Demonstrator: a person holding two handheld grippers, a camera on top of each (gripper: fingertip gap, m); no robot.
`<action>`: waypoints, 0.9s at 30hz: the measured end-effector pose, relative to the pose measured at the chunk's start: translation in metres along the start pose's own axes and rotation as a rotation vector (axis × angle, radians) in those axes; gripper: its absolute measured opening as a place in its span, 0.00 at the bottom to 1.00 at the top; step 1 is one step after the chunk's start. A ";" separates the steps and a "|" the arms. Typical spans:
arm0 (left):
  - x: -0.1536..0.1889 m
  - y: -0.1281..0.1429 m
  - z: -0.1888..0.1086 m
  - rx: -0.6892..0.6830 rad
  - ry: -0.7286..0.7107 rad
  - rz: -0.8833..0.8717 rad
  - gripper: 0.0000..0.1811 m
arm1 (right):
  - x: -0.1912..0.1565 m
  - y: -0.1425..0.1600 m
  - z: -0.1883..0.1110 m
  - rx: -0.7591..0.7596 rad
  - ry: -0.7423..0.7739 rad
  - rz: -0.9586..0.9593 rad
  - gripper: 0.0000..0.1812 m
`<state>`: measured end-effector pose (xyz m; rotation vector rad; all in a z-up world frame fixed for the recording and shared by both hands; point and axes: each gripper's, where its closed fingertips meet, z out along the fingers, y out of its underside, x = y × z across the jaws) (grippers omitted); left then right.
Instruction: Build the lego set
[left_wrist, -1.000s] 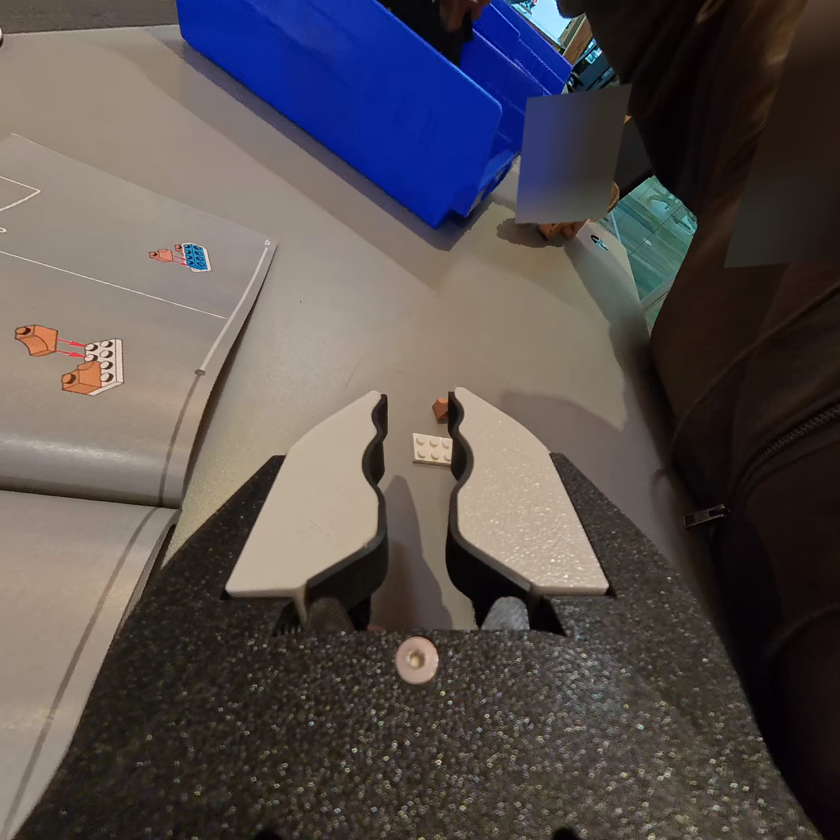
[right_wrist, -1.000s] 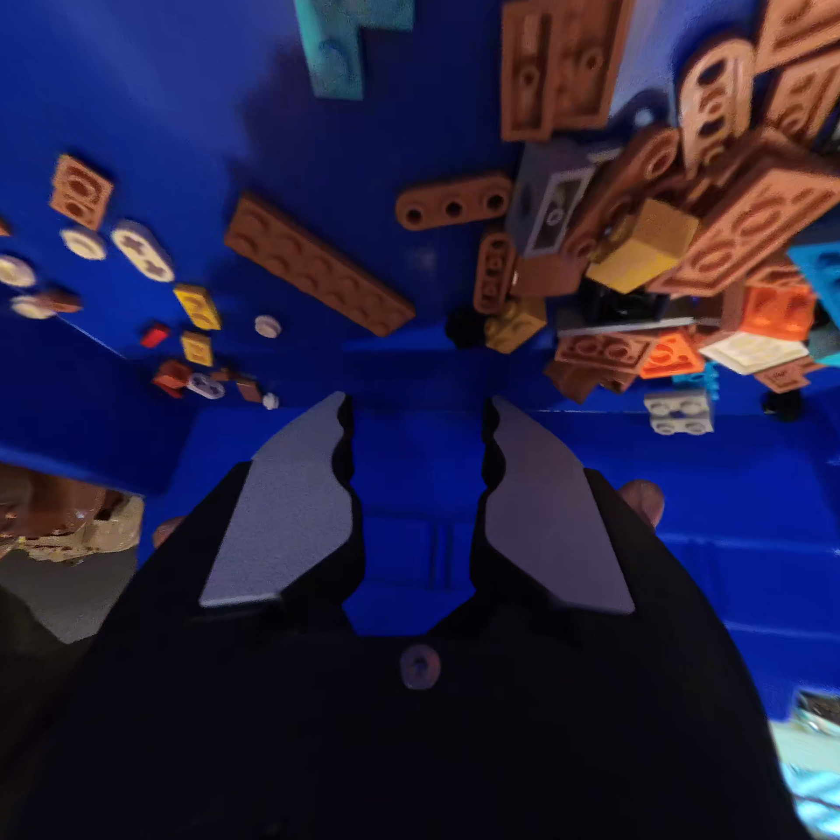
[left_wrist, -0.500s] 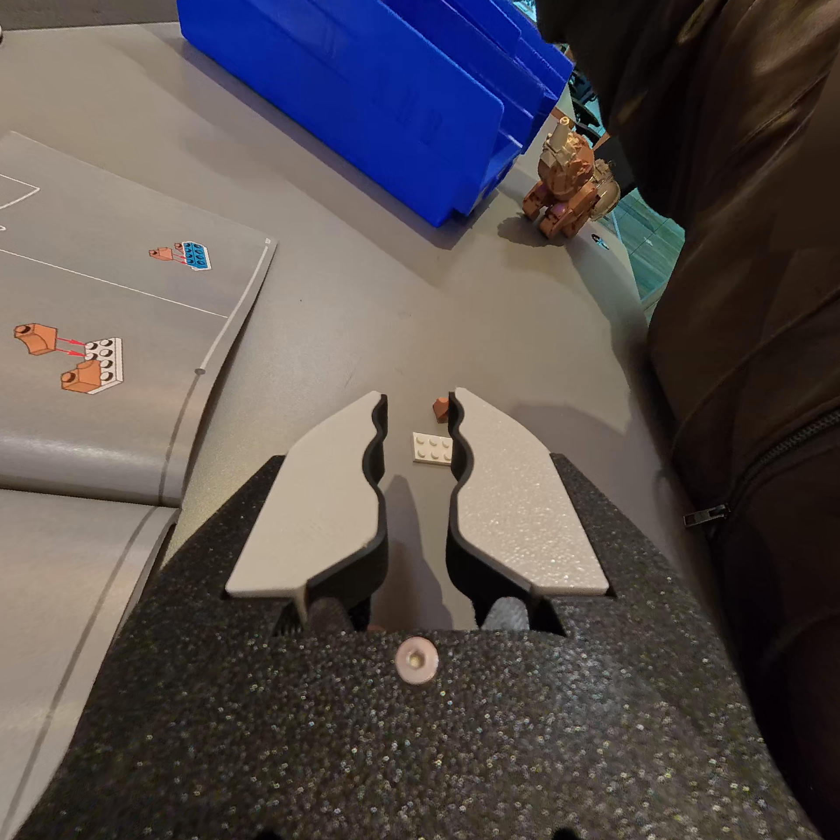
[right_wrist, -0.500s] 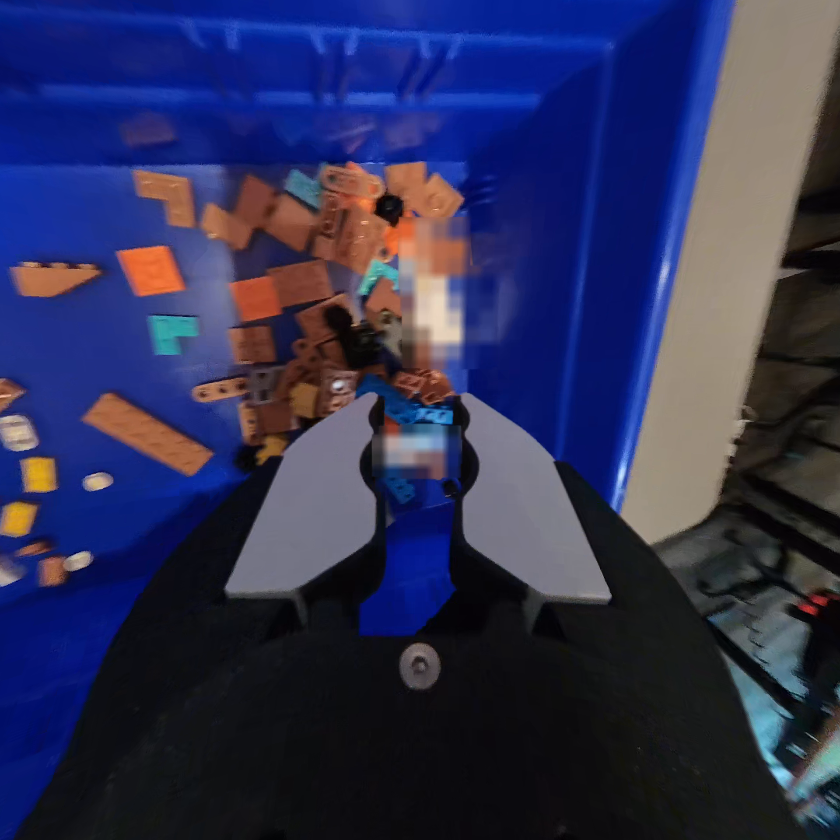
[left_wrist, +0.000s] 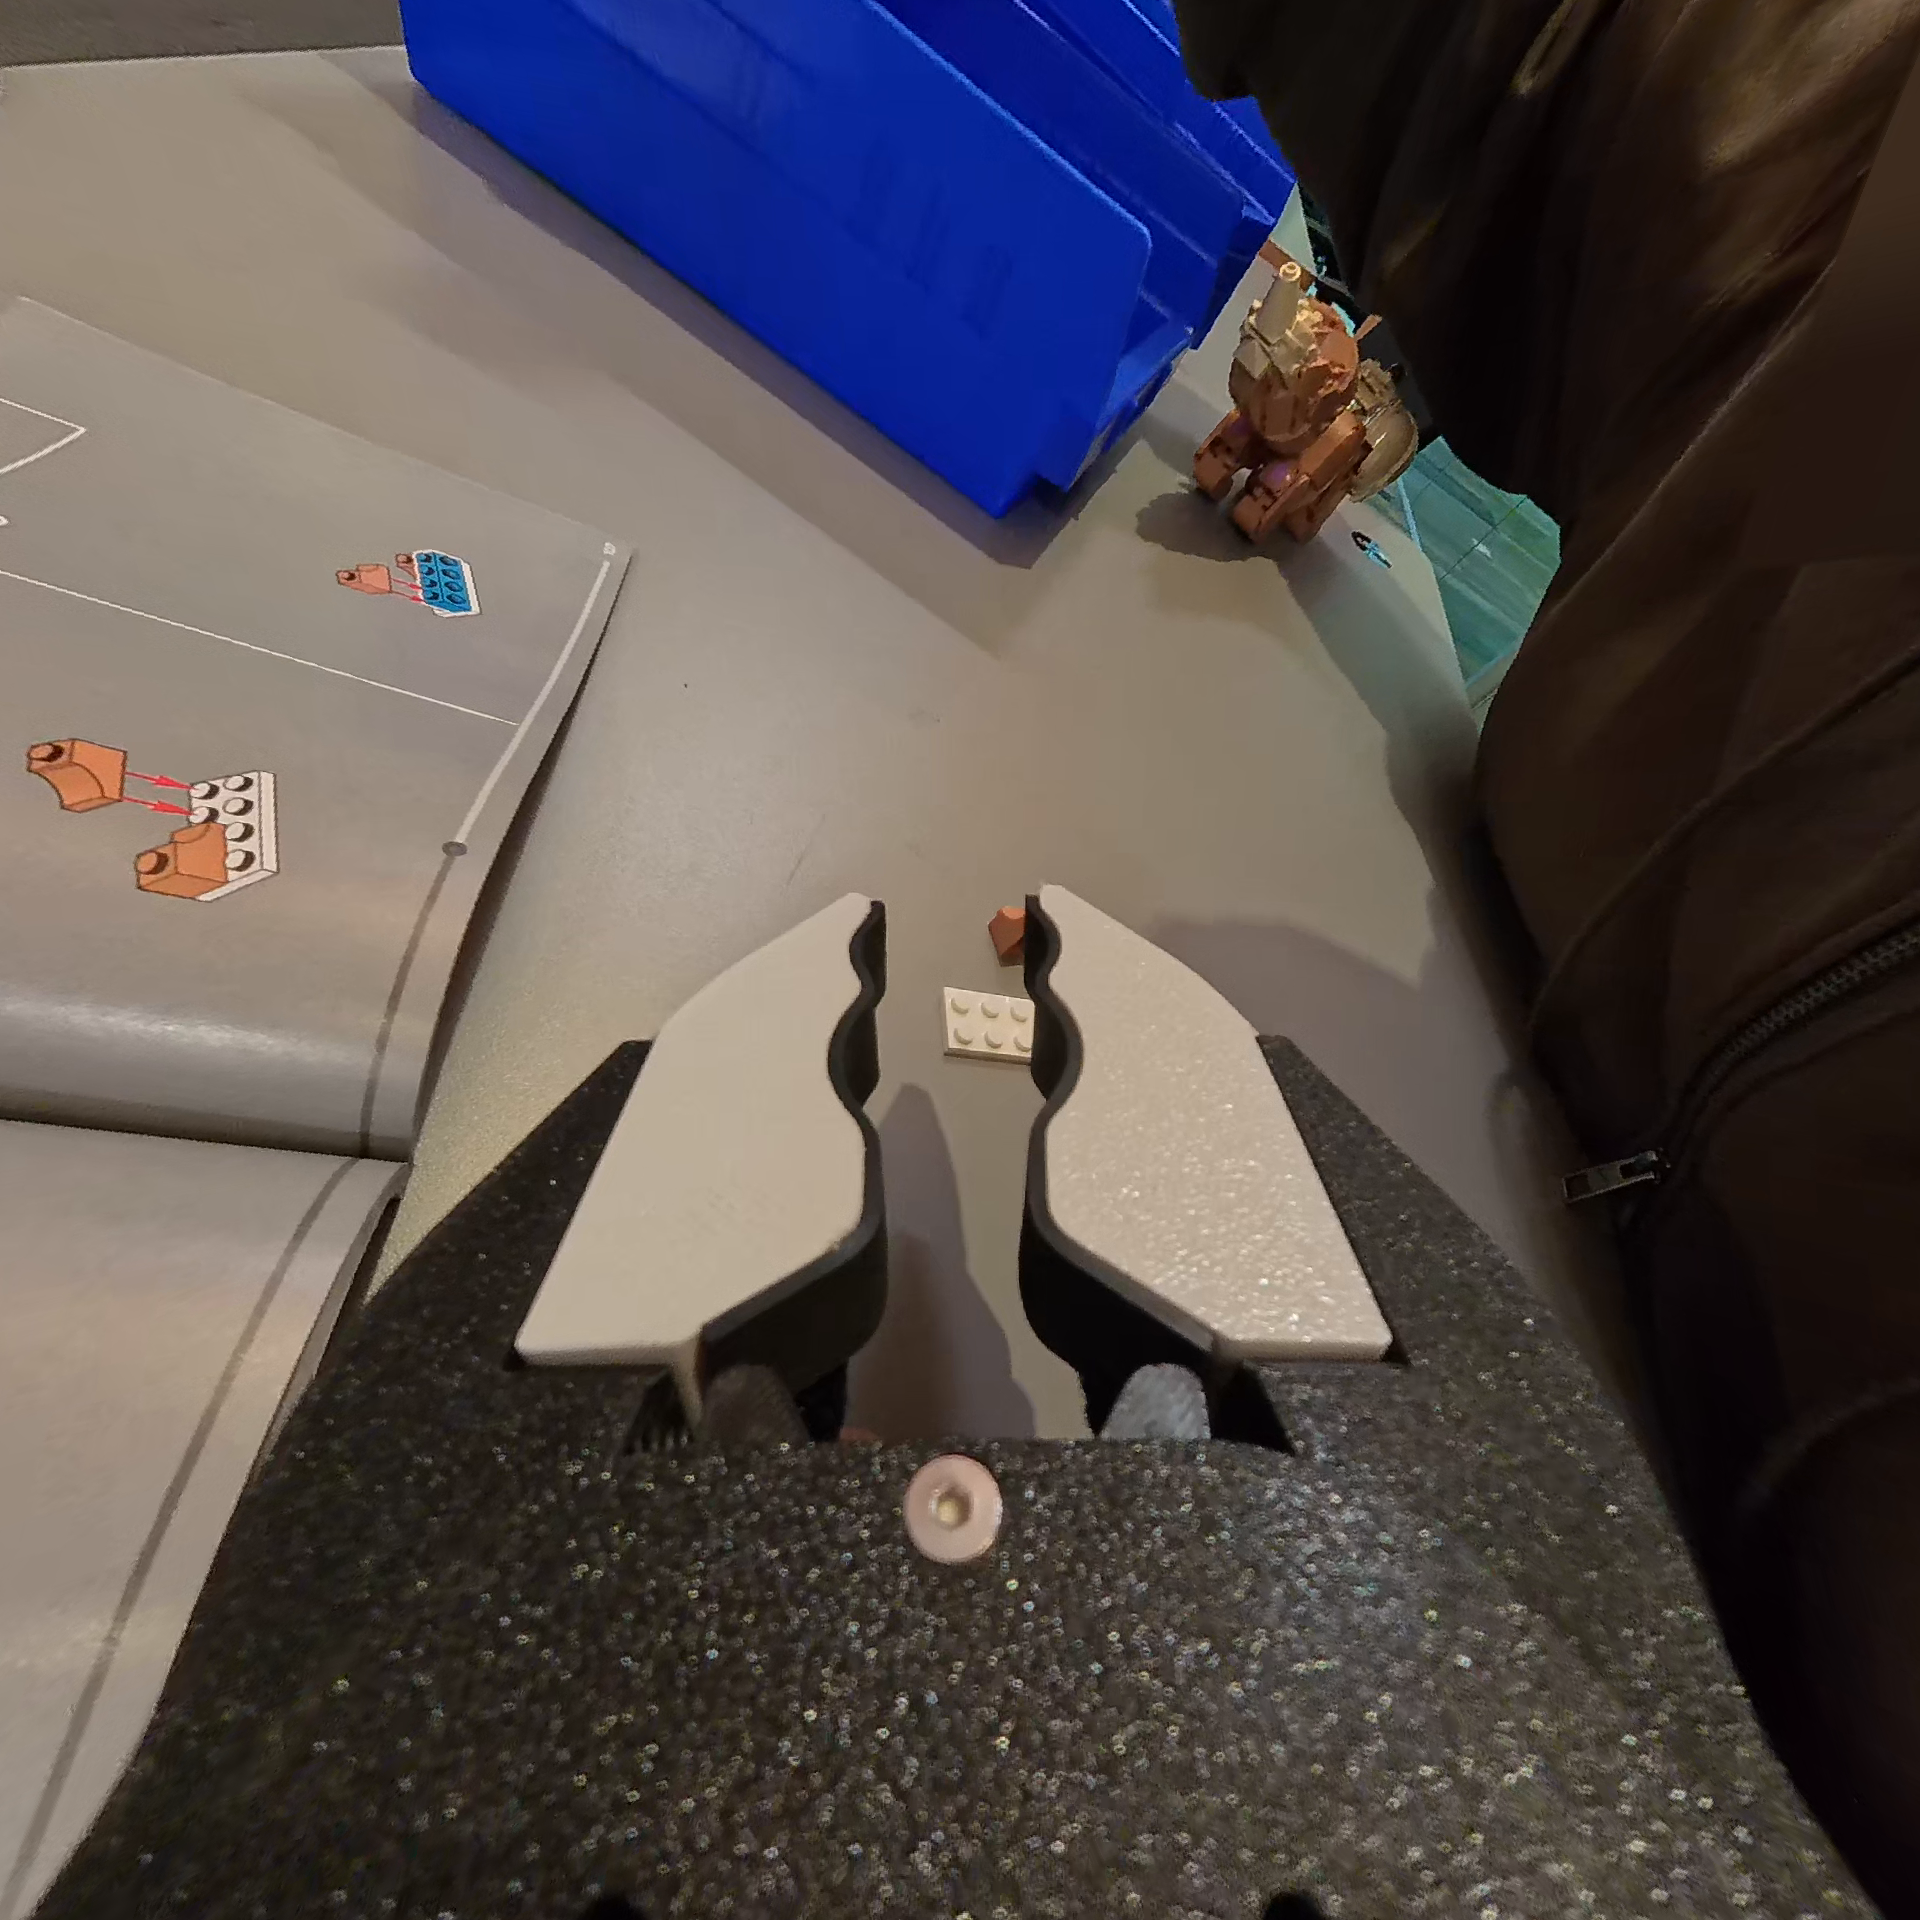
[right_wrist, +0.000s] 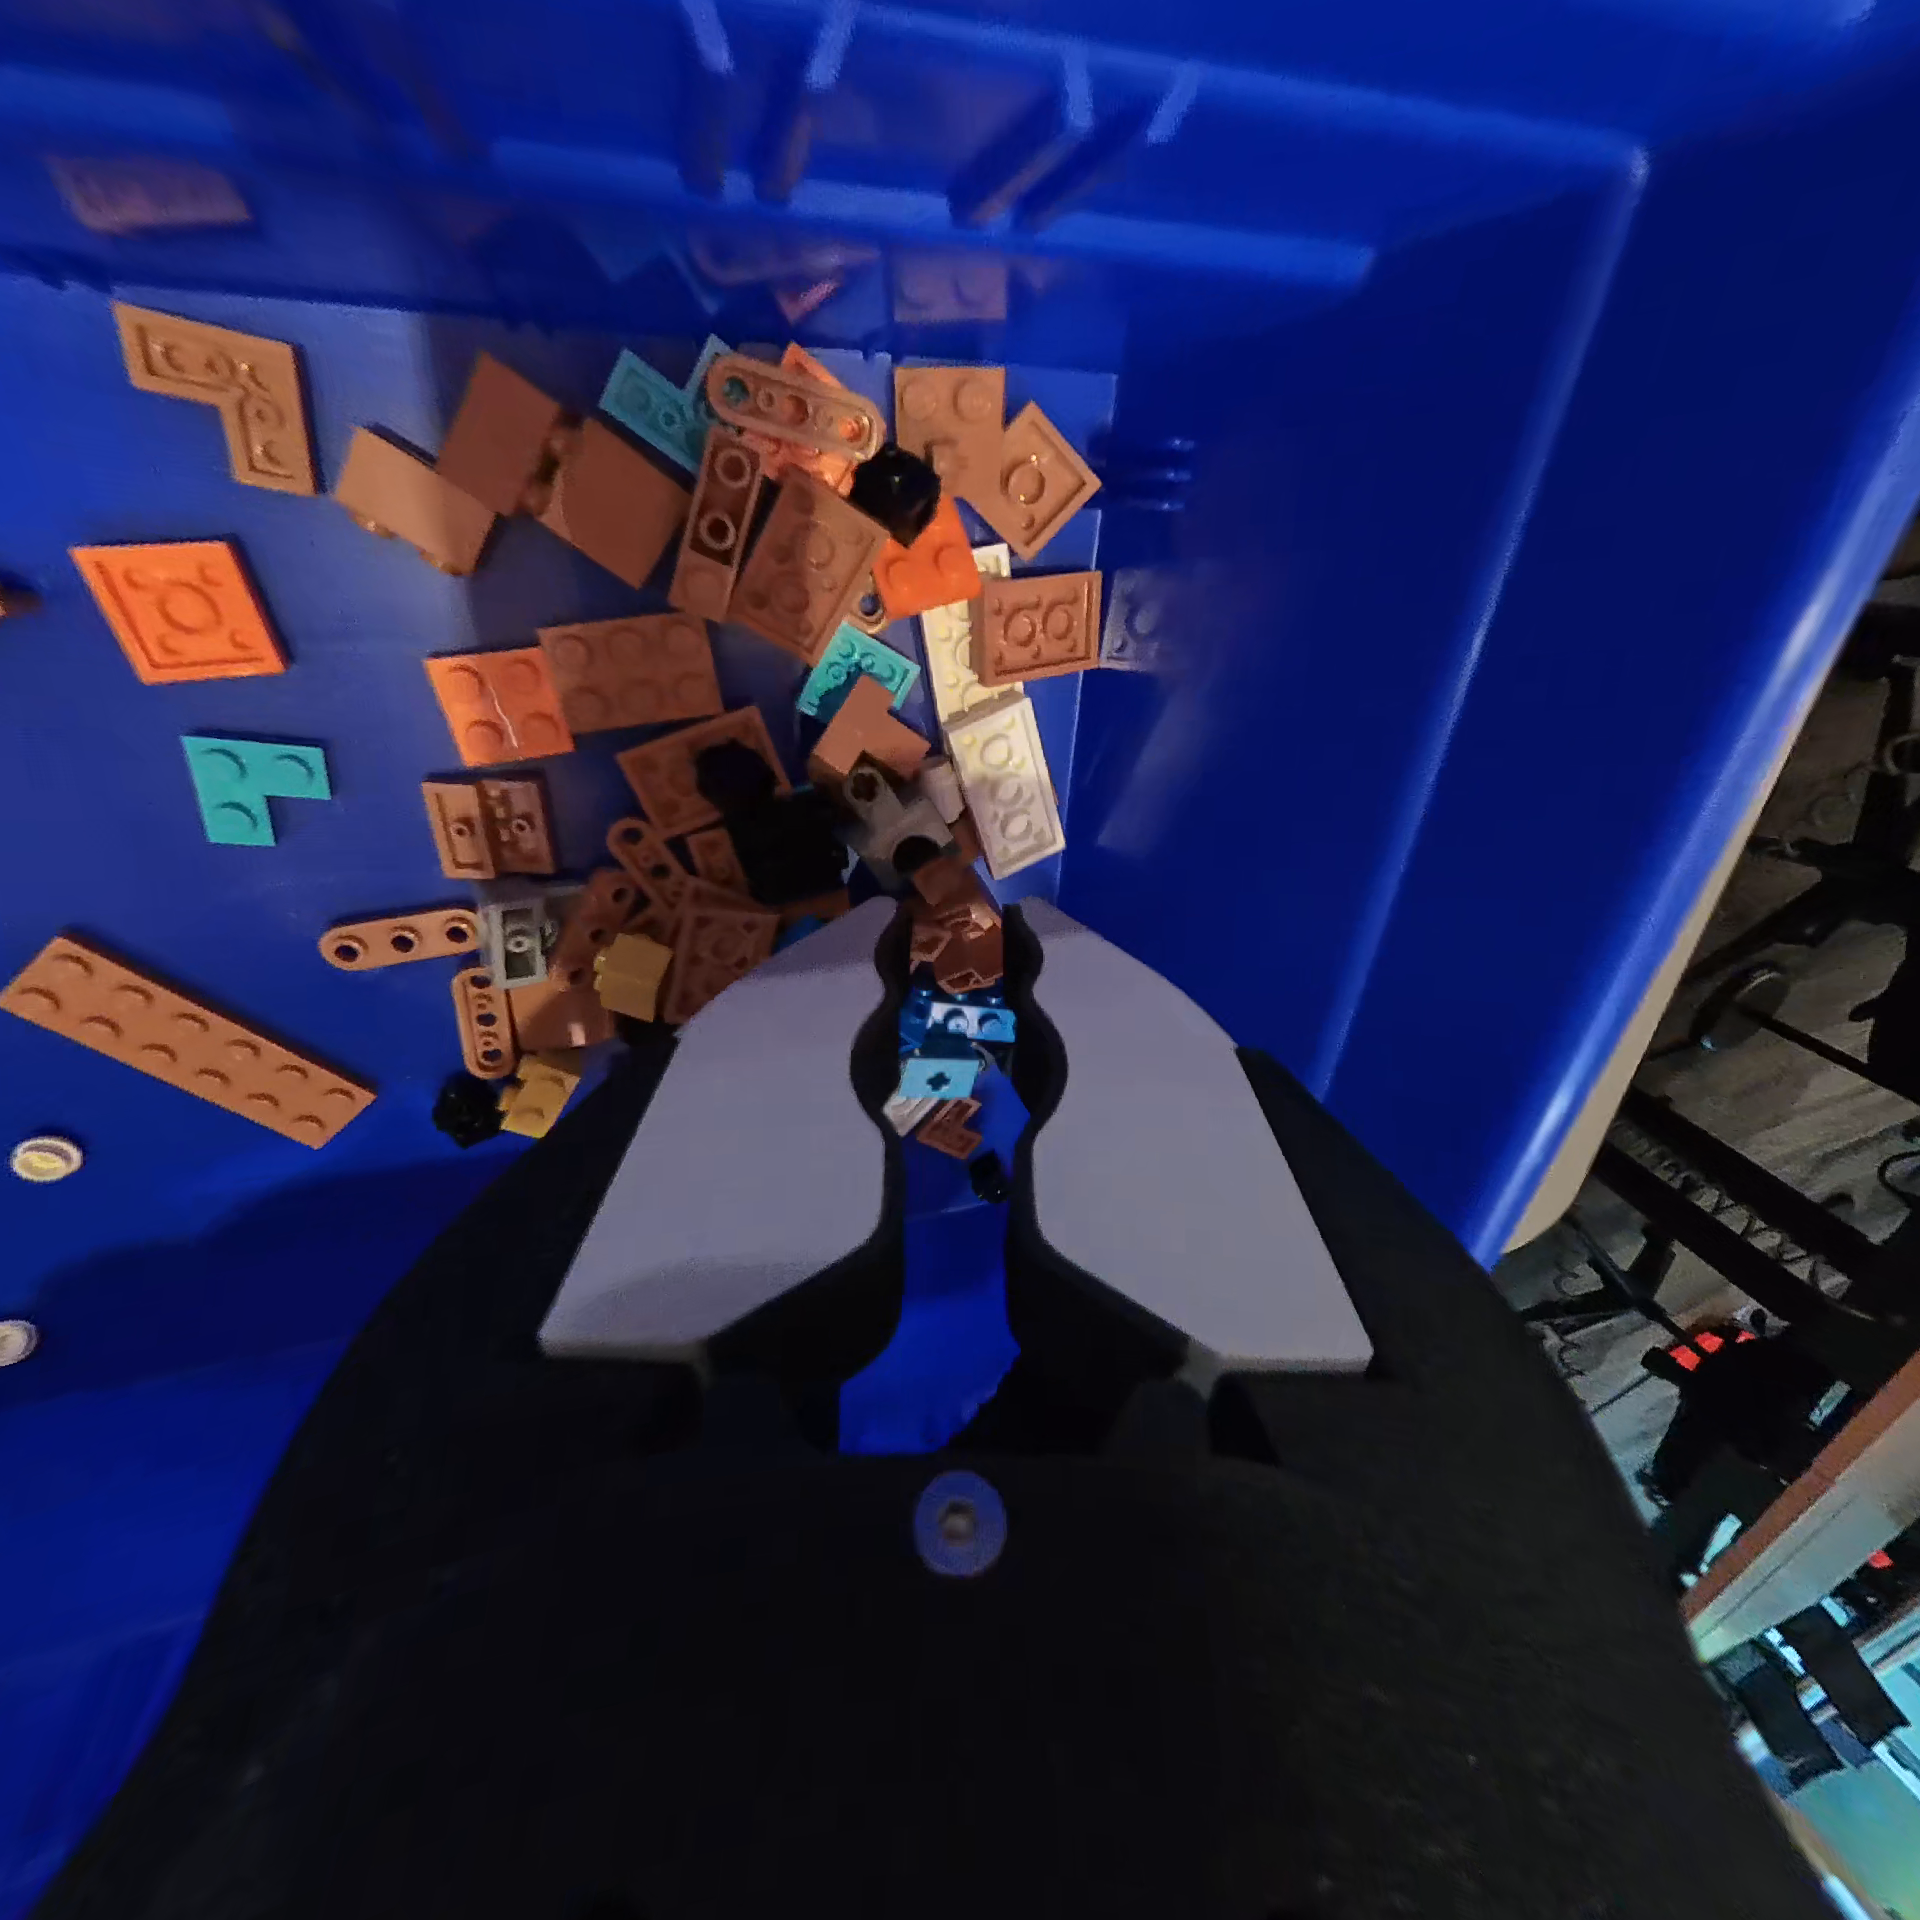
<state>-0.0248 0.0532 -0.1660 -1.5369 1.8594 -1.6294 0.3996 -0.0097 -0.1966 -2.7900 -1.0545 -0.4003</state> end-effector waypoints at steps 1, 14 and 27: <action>0.000 0.000 0.000 0.000 0.000 0.000 0.14 | -0.001 0.000 0.002 -0.002 -0.003 -0.007 0.10; 0.000 0.000 0.000 0.000 0.001 0.002 0.14 | -0.007 -0.001 0.015 -0.027 -0.066 -0.035 0.11; 0.001 0.000 0.000 0.000 0.004 0.002 0.14 | -0.007 0.001 0.015 -0.036 -0.099 -0.021 0.07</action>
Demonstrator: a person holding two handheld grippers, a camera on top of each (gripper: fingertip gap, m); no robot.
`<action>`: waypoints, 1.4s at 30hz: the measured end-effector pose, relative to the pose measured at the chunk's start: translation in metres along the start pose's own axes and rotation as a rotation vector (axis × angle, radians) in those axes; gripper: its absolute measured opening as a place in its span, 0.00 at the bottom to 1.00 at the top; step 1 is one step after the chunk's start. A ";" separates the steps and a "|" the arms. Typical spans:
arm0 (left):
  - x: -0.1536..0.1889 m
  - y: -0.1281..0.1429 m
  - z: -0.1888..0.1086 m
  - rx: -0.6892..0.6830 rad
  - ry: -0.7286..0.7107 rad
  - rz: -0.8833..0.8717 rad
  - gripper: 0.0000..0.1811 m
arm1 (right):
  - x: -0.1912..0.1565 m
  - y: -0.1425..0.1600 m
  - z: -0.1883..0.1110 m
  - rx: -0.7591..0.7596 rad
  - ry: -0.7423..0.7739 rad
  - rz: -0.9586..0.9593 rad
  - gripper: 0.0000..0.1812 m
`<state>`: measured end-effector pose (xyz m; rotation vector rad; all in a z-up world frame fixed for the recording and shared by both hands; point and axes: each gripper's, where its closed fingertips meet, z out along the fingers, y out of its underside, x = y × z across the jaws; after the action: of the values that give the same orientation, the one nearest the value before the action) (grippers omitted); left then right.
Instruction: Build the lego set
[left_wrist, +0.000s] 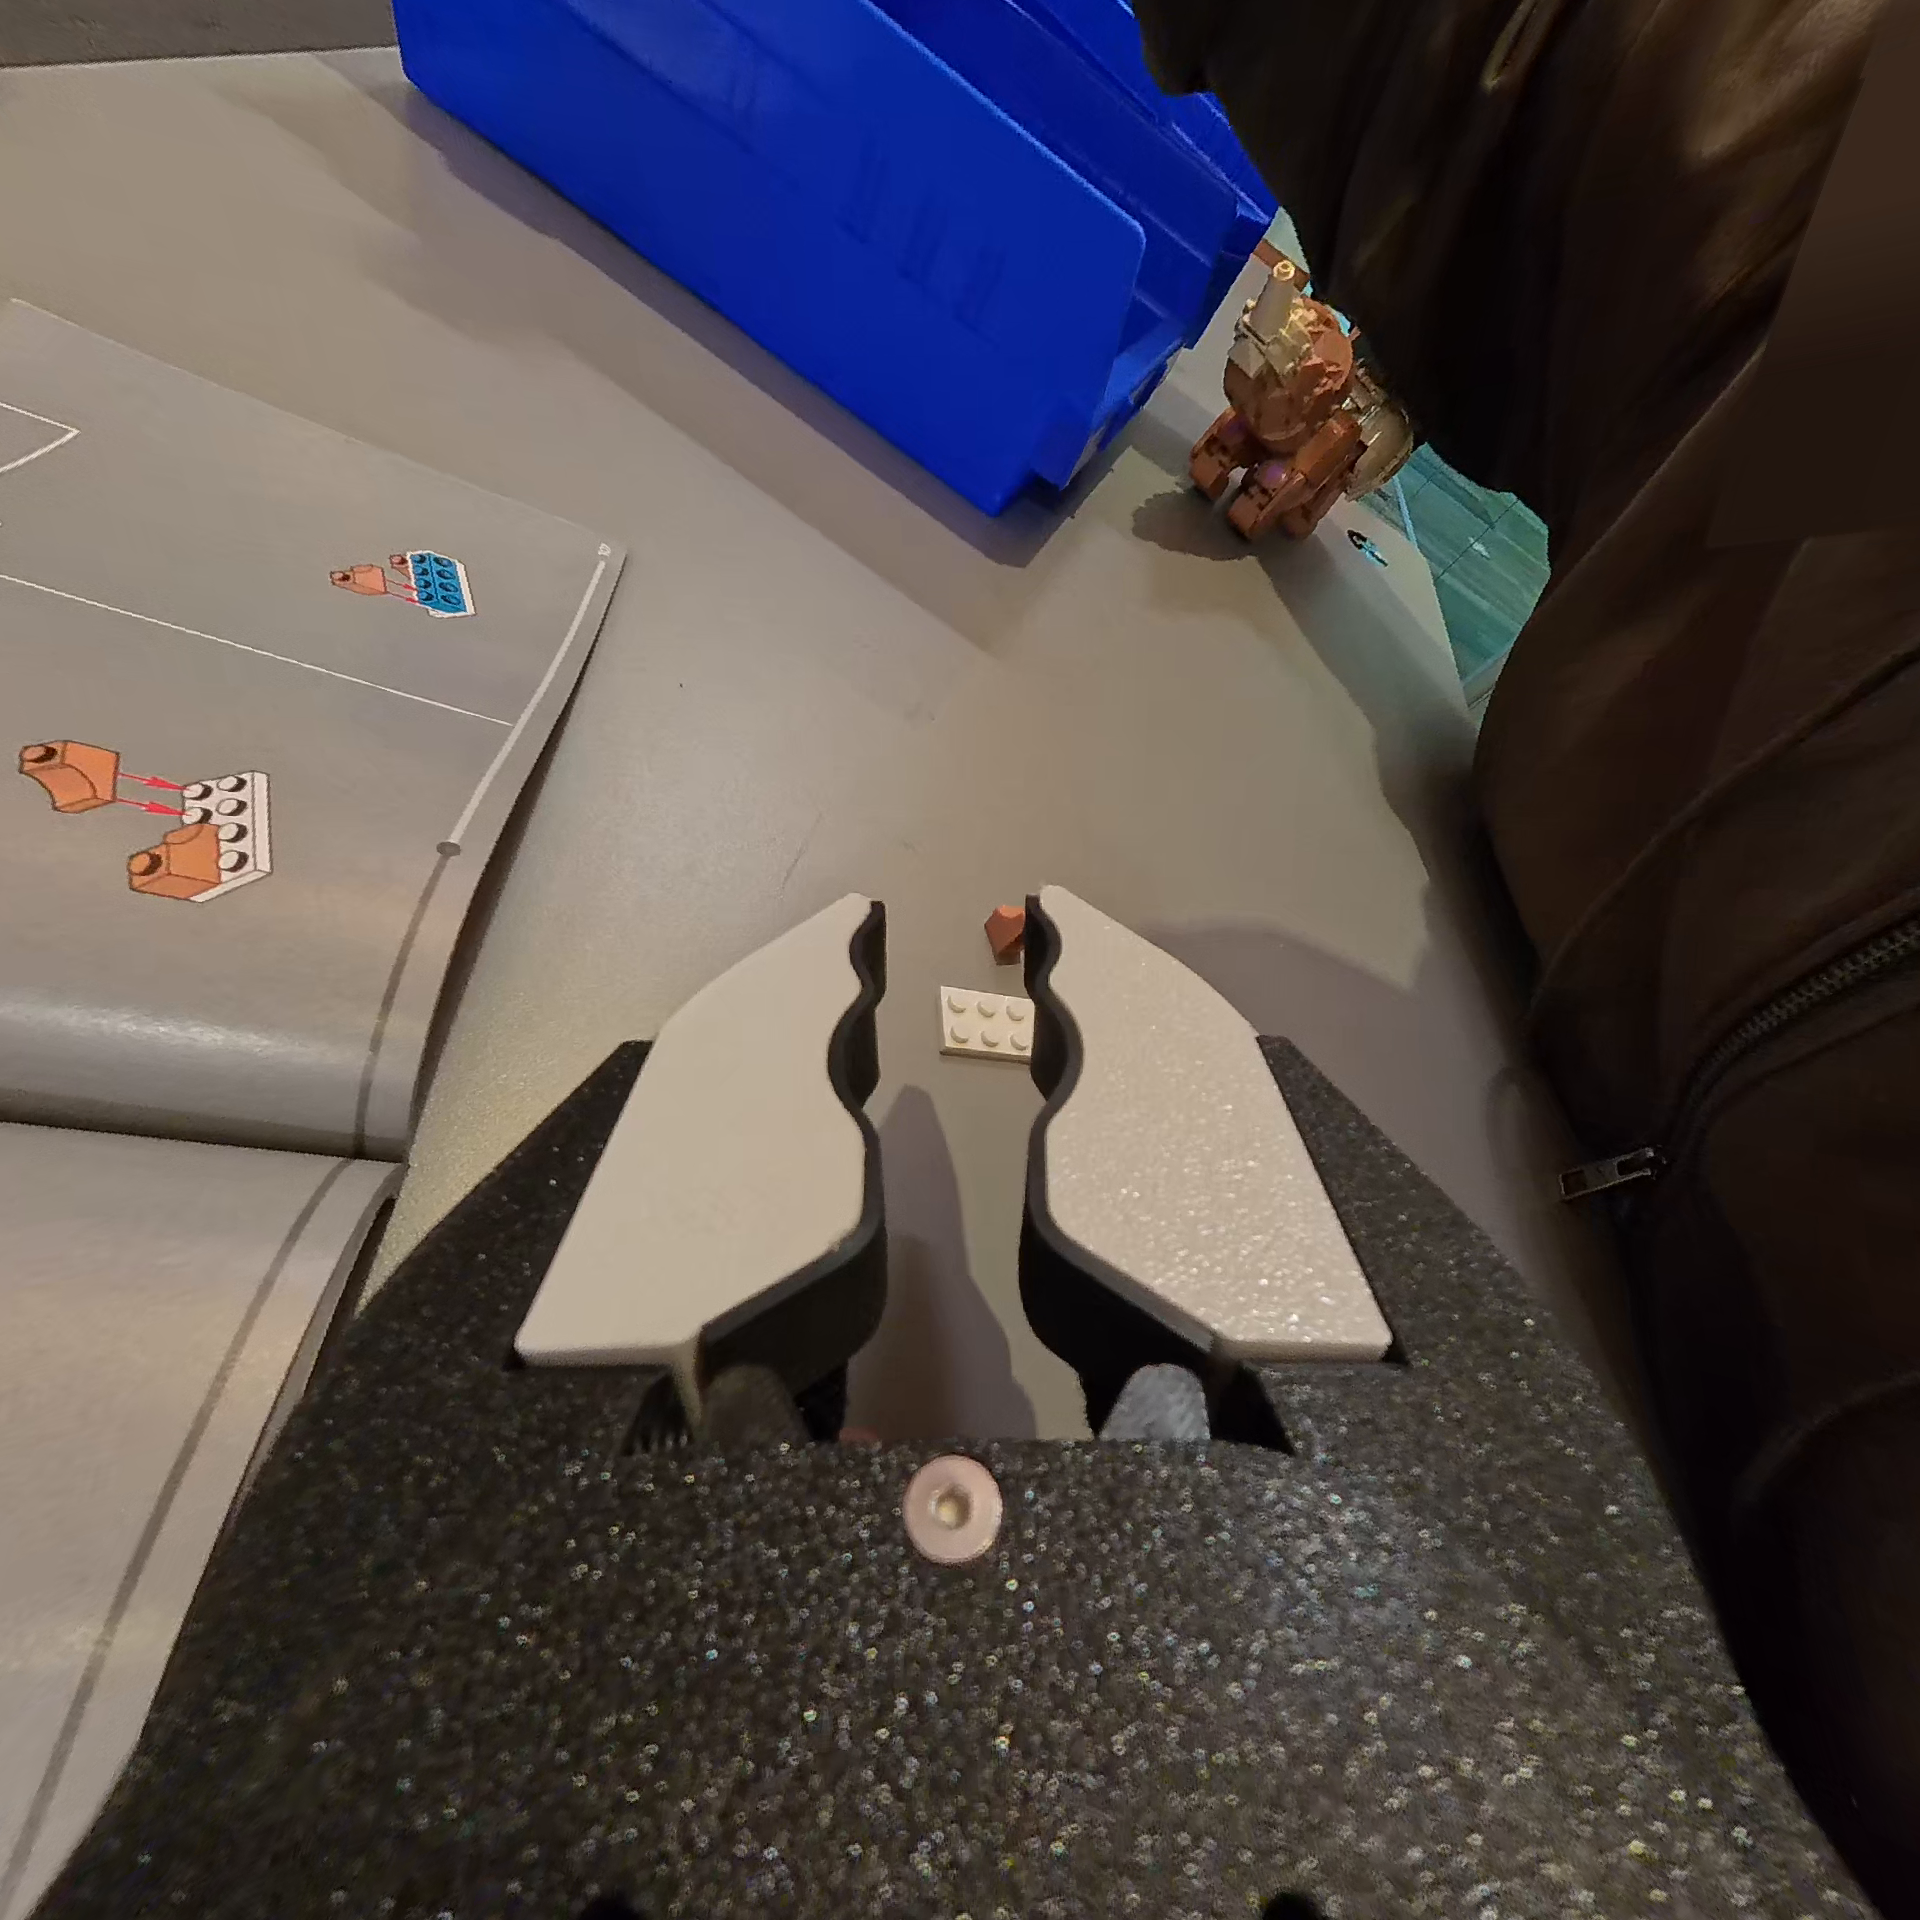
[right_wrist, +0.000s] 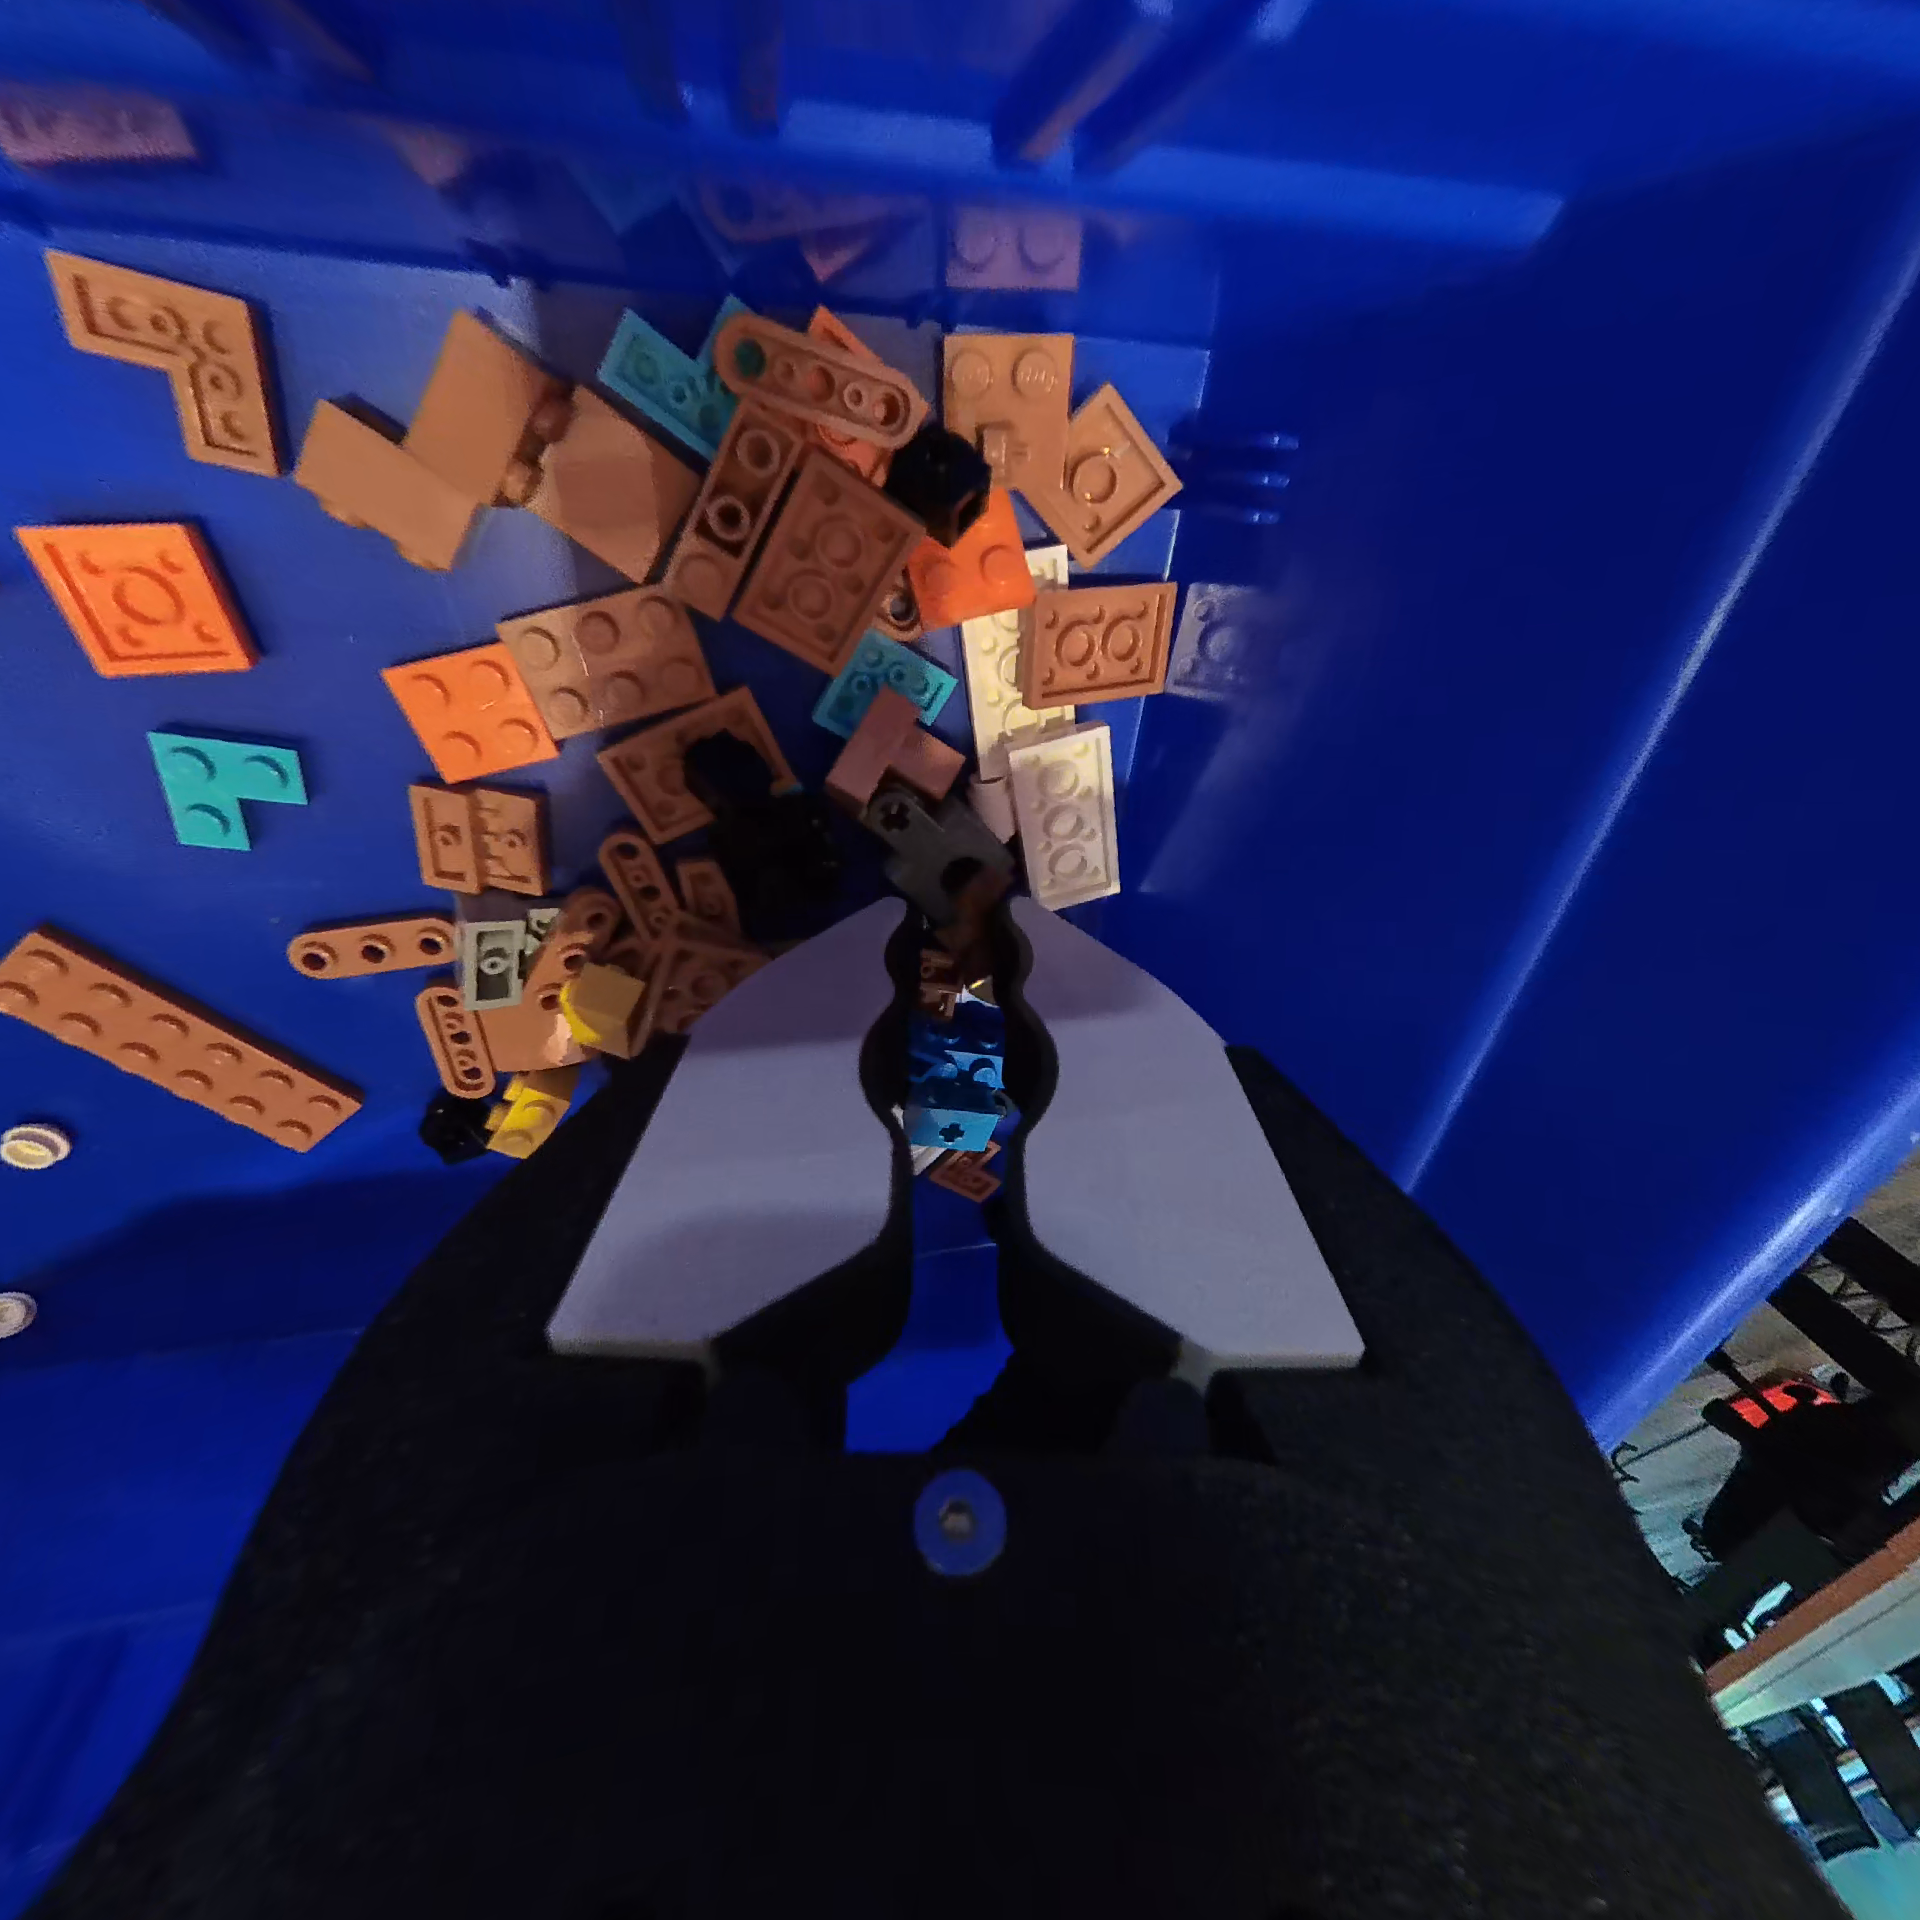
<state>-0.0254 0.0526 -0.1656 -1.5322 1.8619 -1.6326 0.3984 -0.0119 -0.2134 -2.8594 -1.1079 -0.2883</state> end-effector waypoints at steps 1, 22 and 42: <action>0.000 0.000 0.000 0.000 0.000 0.000 0.14 | 0.000 0.001 0.000 -0.005 0.002 -0.004 0.07; -0.002 -0.003 -0.002 0.028 -0.024 0.007 0.14 | -0.068 -0.077 -0.151 0.384 0.066 0.060 0.07; 0.029 0.048 -0.025 -0.135 -0.083 0.047 0.15 | -0.277 -0.262 -0.077 0.454 -0.113 0.207 0.07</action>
<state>-0.0812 0.0365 -0.1837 -1.5704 1.9831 -1.4271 0.0095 -0.0108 -0.1953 -2.5696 -0.7590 0.1241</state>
